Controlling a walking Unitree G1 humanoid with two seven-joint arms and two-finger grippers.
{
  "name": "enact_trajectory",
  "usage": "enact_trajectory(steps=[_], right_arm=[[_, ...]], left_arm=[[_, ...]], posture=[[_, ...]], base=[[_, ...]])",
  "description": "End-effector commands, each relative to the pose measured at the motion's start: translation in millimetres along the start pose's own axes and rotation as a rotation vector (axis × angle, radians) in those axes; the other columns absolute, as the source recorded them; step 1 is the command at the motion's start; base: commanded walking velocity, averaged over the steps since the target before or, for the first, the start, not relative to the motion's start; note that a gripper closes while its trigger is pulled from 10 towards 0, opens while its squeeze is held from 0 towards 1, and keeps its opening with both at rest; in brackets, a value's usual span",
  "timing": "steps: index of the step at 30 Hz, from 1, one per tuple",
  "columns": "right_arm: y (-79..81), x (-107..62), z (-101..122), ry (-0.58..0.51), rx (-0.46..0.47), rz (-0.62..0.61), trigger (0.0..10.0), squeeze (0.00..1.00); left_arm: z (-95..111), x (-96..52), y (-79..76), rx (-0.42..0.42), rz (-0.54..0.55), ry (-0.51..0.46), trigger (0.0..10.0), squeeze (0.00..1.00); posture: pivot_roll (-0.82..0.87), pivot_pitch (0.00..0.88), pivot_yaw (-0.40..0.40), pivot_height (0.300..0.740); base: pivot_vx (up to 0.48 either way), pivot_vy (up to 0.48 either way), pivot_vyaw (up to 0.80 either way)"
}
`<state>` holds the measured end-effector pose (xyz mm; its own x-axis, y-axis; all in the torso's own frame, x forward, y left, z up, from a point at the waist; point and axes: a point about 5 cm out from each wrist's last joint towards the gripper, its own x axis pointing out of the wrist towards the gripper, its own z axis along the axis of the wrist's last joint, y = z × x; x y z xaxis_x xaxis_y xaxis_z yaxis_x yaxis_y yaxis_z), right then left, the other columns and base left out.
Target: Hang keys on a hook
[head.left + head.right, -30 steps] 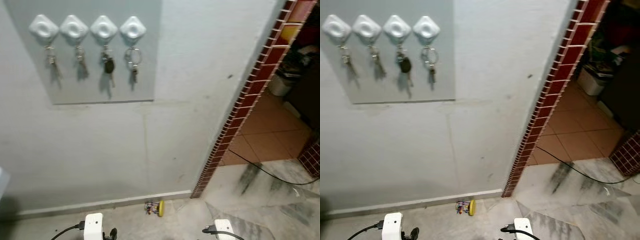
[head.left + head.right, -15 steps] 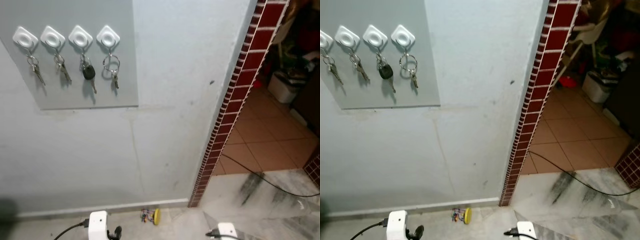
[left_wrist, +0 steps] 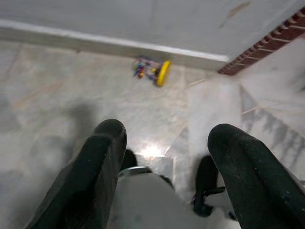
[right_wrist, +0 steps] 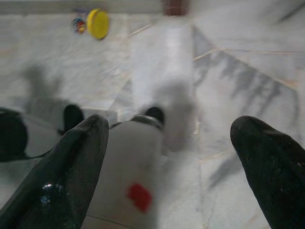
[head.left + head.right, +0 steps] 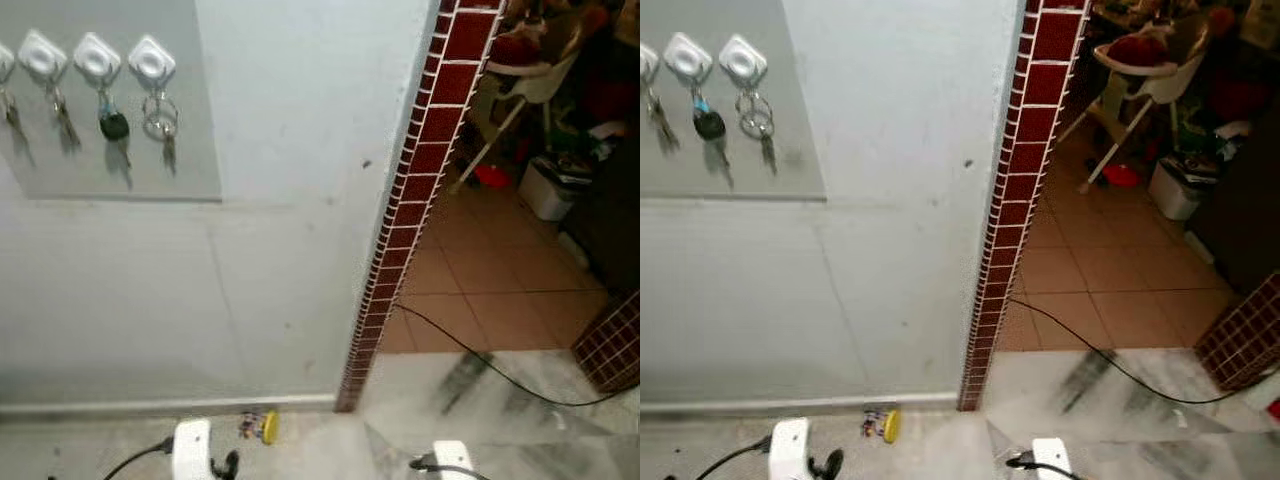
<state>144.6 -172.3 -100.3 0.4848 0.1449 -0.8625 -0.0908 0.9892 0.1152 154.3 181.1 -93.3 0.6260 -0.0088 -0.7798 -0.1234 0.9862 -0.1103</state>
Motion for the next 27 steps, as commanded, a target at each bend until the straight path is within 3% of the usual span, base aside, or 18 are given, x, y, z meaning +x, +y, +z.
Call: enact_trajectory(steps=[1,16,22,27], right_arm=[[-0.9,0.5,3.5,-0.004,0.001,-0.004,10.0,0.00],[-1.3,0.5,3.5,-0.002,0.012,-0.006,10.0,0.00],[-0.8,0.7,3.5,-0.002,0.019,-0.003,10.0,0.00],[-0.7,0.7,3.4,-0.001,0.028,-0.004,10.0,0.00]], left_arm=[[2.7,0.8,0.9,0.002,0.004,-0.002,10.0,0.00],[2.3,1.0,0.0,-0.011,0.003,0.002,10.0,0.00],[1.9,0.9,0.6,-0.013,0.008,0.006,10.0,0.00],[0.4,0.7,0.9,-0.005,0.011,0.015,10.0,0.00]], posture=[[-0.11,0.000,-0.023,0.740],[-0.11,0.000,-0.022,0.740],[-0.11,0.005,-0.018,0.740],[-0.12,0.013,-0.016,0.740]], base=[[0.000,0.000,0.00],[0.000,0.000,0.00],[0.000,0.465,0.00],[0.000,0.000,0.00]])
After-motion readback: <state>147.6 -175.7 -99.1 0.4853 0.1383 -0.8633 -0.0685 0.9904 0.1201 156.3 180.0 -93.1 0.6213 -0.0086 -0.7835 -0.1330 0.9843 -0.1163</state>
